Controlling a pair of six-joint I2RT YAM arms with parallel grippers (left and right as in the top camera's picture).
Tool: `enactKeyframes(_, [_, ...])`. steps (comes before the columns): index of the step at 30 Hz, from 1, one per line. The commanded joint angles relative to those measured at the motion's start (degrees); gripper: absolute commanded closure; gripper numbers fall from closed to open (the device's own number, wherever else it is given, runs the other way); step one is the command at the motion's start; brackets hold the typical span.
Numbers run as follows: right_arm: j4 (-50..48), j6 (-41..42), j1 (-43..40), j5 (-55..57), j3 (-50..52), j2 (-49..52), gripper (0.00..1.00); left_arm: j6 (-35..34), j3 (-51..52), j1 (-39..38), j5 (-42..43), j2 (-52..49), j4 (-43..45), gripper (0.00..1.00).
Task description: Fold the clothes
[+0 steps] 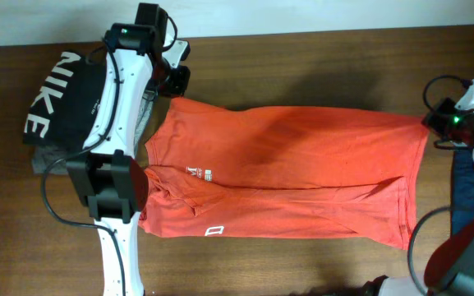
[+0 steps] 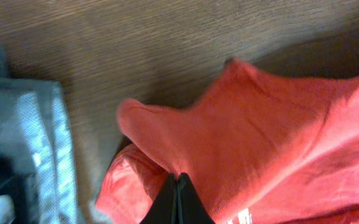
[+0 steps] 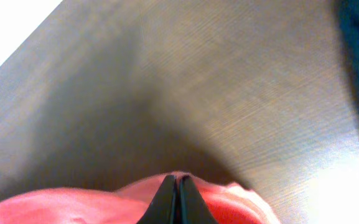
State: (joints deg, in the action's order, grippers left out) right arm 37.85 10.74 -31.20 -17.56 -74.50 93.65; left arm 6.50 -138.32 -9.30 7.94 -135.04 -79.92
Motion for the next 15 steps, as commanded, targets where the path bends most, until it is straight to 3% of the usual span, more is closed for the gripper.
enactKeyframes(1, [3.8, 0.22, -0.02, 7.45, -0.33, -5.16, 0.96, 1.33, -1.03, 0.42, -6.29, 1.99, -7.41, 1.0])
enactKeyframes(8, [13.16, 0.22, -0.02, 12.79, -0.31, -9.27, 0.96, 0.24, -1.01, 1.95, -5.6, 1.99, -16.85, 1.0])
enactKeyframes(15, [22.34, 0.68, -0.02, 18.4, -0.28, -8.74, 0.96, -0.39, 1.55, 3.08, -3.02, 2.21, -16.81, 1.0])
